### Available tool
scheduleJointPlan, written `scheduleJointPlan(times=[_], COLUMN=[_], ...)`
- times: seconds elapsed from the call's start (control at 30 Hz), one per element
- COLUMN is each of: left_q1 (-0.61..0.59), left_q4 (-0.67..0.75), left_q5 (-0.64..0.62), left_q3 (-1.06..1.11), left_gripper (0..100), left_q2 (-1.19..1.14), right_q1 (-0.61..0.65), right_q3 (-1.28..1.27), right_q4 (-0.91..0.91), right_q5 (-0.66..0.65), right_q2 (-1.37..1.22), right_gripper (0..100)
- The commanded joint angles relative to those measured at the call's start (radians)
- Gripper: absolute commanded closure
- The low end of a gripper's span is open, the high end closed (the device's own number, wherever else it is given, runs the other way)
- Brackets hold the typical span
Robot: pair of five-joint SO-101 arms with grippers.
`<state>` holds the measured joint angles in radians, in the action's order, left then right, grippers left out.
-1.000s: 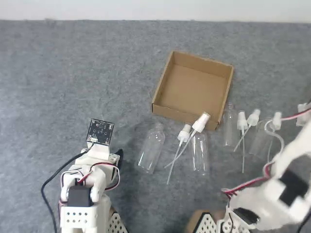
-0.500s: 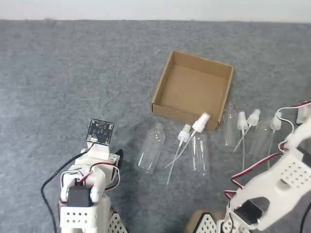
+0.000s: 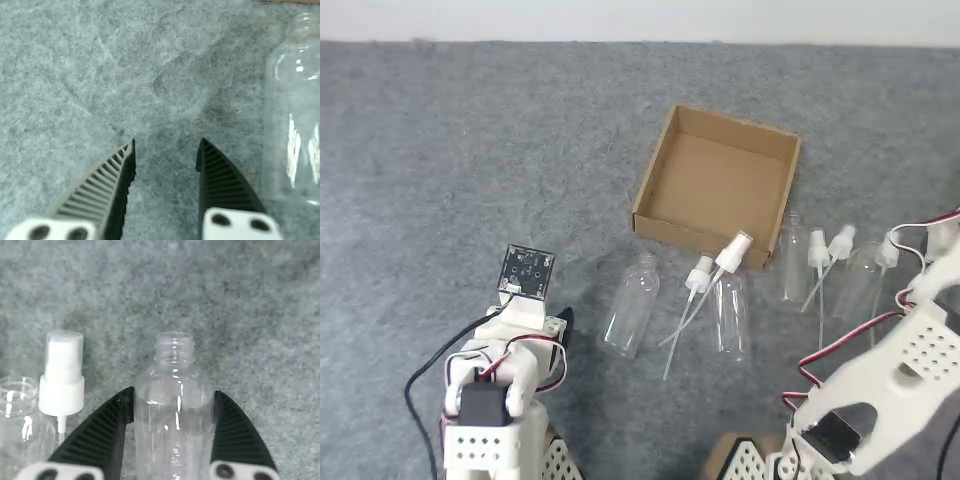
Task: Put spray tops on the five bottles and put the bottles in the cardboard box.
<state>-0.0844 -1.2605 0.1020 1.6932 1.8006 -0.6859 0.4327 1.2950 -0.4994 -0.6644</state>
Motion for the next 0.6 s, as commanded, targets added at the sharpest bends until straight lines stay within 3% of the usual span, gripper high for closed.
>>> scheduleJointPlan(times=[0.0,0.23,0.33,0.57], left_q1=[0.006,-0.002,-0.003,-0.003], left_q4=[0.003,-0.002,0.006,0.037], left_q5=[0.000,0.003,0.006,0.058], left_q3=[-0.008,-0.008,-0.008,-0.008], left_gripper=[82,82,82,82], left_q2=[0.023,0.021,0.021,0.021], right_q1=[-0.005,-0.012,-0.013,-0.030], right_q3=[0.049,0.048,0.044,0.044], right_q4=[0.039,0.183,0.234,0.240], right_q5=[-0.012,-0.020,-0.084,-0.091], right_q2=[0.038,0.114,0.125,0.120], right_gripper=[94.0,97.8,98.0,97.7])
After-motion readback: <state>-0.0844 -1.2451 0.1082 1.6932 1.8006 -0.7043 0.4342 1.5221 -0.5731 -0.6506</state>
